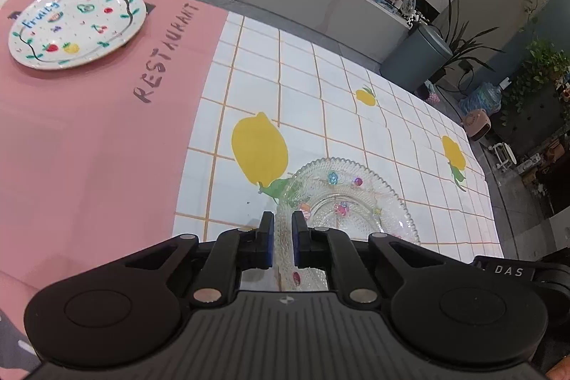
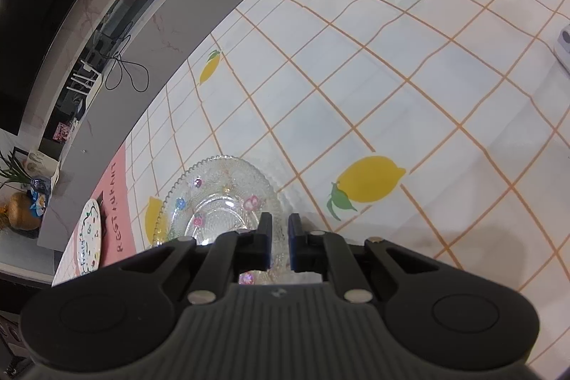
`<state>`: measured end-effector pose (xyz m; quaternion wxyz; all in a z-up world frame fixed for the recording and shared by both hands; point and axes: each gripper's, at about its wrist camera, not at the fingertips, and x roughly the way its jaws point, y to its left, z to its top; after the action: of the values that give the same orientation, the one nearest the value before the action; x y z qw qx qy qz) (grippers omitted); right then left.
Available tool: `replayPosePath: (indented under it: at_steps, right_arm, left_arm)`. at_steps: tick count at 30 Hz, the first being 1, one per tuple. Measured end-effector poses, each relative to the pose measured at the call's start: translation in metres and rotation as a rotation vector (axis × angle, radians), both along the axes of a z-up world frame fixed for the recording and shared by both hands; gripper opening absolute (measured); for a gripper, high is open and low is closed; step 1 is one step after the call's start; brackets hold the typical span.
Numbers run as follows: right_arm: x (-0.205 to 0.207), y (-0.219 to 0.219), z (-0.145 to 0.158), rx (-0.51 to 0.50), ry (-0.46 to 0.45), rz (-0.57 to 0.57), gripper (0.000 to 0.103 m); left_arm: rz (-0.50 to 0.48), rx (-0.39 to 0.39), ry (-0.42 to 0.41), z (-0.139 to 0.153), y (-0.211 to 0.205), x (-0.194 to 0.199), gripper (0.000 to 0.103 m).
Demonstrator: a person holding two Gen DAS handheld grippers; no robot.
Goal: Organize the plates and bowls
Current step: 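Lift the small glass bowl and carry it toward the bowl stack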
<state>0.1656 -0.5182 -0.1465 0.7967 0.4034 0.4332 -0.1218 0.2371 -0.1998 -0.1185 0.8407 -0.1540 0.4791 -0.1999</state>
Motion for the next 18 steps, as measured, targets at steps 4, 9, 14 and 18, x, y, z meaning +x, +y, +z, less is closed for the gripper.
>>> replayPosePath:
  at_steps: [4,9,14,18]
  right_arm:
    - [-0.003,0.003,0.003,0.006,-0.003,0.016,0.006]
    - [-0.015,0.011,0.010,0.024,-0.023,0.046,0.005]
    - [-0.028,0.021,0.013,0.044,-0.024,0.064,0.005]
    - [-0.035,0.030,0.016,0.051,-0.034,0.077,0.006]
  left_arm:
    - [0.006,-0.007,-0.005,0.009,0.007,-0.005,0.009]
    - [0.022,-0.010,-0.007,0.018,0.019,-0.014,0.008]
    - [0.055,-0.036,-0.002,0.026,0.033,-0.027,0.008]
    - [0.071,-0.045,-0.029,0.037,0.046,-0.041,0.008]
